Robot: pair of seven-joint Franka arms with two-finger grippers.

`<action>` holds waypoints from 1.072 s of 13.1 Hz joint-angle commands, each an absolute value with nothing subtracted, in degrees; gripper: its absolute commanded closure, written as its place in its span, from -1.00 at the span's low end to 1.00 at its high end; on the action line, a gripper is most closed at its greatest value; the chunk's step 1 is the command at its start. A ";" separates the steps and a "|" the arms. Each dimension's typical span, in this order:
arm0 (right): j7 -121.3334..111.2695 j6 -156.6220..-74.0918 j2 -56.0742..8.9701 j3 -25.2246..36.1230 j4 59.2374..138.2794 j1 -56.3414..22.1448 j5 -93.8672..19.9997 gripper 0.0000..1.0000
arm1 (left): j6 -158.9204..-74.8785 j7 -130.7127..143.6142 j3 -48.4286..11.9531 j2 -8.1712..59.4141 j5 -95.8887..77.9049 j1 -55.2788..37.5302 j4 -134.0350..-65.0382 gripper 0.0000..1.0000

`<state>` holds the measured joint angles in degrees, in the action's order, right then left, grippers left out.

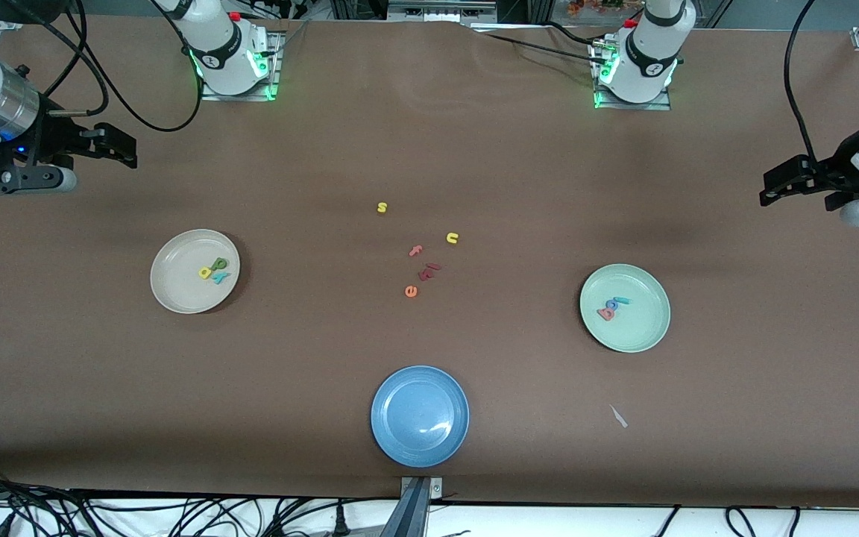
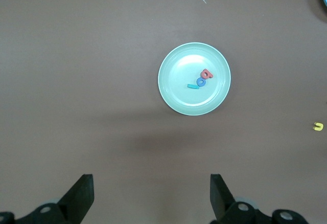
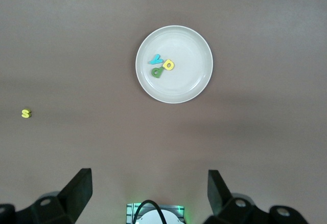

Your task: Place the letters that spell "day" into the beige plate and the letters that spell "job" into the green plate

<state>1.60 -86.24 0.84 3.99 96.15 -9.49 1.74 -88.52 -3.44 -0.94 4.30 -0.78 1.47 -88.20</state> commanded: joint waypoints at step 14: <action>1.23 -85.96 0.62 4.13 95.54 -7.73 0.79 -1.00 | -86.84 -3.78 -1.23 4.75 -1.76 1.41 -87.01 -1.00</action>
